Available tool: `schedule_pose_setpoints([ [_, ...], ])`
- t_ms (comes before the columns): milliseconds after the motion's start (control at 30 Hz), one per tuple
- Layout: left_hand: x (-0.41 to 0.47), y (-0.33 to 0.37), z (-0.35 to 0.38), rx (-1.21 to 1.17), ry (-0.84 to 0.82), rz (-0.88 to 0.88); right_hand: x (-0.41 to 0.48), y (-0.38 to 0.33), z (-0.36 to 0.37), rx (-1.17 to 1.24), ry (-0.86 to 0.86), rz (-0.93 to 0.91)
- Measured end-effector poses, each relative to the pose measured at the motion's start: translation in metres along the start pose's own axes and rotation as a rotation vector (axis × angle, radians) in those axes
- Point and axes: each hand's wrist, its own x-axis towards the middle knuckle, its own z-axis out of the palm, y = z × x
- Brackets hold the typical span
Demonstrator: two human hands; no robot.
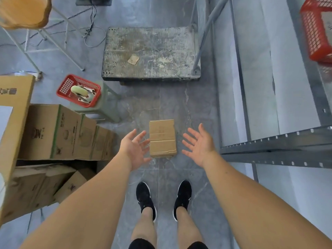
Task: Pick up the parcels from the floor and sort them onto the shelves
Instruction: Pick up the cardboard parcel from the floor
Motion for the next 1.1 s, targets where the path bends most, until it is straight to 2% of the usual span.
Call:
schedule_pose_setpoints([
  [200, 0.043, 0.003, -0.011, 0.083, 0.074, -0.085, 0.047, 0.022, -0.002, -0.039, 0.120, 0.026],
  [533, 0.136, -0.024, -0.045, 0.155, 0.126, -0.161, 0.144, 0.066, -0.017, -0.150, 0.217, 0.044],
  [833, 0.230, -0.052, -0.074, 0.214, 0.227, -0.192, 0.230, 0.099, -0.030, -0.197, 0.226, 0.087],
  [1100, 0.317, -0.059, -0.091, 0.318, 0.187, -0.193, 0.320, 0.131, -0.057, -0.281, 0.215, 0.093],
])
